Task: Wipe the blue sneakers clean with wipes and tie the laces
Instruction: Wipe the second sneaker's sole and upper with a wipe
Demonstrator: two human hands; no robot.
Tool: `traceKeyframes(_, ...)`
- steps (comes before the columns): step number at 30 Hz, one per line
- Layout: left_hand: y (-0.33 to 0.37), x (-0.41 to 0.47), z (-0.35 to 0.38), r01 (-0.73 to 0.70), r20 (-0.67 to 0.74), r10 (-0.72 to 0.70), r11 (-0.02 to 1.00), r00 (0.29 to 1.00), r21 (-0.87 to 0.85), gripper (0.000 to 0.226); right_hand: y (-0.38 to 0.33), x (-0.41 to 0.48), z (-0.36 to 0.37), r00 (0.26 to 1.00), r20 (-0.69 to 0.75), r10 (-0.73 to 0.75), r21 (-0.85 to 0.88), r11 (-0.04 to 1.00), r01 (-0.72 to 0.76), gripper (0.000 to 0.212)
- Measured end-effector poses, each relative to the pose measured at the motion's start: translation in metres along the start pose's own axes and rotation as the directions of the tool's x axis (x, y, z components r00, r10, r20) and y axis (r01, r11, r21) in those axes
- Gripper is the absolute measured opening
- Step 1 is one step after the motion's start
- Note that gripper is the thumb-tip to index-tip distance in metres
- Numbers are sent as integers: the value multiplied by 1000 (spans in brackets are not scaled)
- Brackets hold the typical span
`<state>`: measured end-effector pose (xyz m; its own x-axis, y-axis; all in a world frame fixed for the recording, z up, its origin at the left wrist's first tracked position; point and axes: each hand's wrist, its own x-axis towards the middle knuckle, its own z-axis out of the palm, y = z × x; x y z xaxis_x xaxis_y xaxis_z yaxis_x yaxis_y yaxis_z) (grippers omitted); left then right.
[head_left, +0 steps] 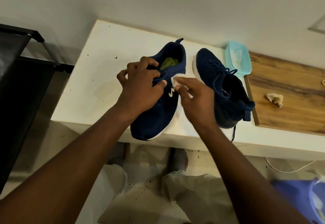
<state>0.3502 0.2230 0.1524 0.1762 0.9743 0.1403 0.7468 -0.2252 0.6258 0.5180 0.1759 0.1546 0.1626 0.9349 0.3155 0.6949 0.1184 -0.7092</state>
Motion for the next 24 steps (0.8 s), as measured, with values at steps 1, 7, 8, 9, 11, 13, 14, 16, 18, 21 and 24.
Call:
traceKeyframes(1, 0, 0, 0, -3, 2, 3, 1000, 1000, 18, 19, -4, -4, 7, 995, 25, -102, -72, 992, 103, 25)
traceKeyframes(7, -4, -4, 2, -58, 19, 56, 993, 998, 107, 17, -13, -28, 19, 917, 365, -162, -288, 917, 277, 35)
traceKeyframes(8, -4, -4, 3, -65, 2, 65, 993, 998, 97, 19, -11, -24, 16, 926, 353, -135, -262, 936, 236, 33)
traceKeyframes(9, -3, -4, 3, -66, -14, 68, 994, 998, 82, 24, -9, -17, 12, 949, 297, -109, -223, 958, 180, 30)
traceKeyframes(11, -2, -1, 2, -66, -25, 67, 996, 997, 60, 39, -1, -2, 5, 988, 143, -63, -164, 983, 87, 21)
traceKeyframes(13, 0, 0, 2, -81, -31, 83, 996, 996, 47, 50, 5, 5, 6, 997, 74, -28, -249, 967, 46, 14)
traceKeyframes(14, 0, 0, 2, -93, -41, 94, 995, 995, 40, 51, 5, 4, 9, 995, 94, -26, -310, 949, 54, 12)
traceKeyframes(16, 0, -1, 3, -108, -48, 110, 993, 993, 43, 45, -1, -7, 16, 971, 230, -68, -403, 901, 159, 14)
traceKeyframes(18, -1, -2, 2, -115, -28, 117, 990, 993, 80, 37, -5, -15, 15, 900, 416, -132, -399, 863, 311, 21)
traceKeyframes(21, -3, -2, 3, -148, -1, 150, 977, 989, 152, 34, 1, 1, 1, 912, 392, -118, -419, 860, 291, 28)
traceKeyframes(24, -3, -2, 4, -170, 4, 172, 968, 985, 187, 35, 8, 15, -3, 991, 132, -36, -452, 887, 92, 22)
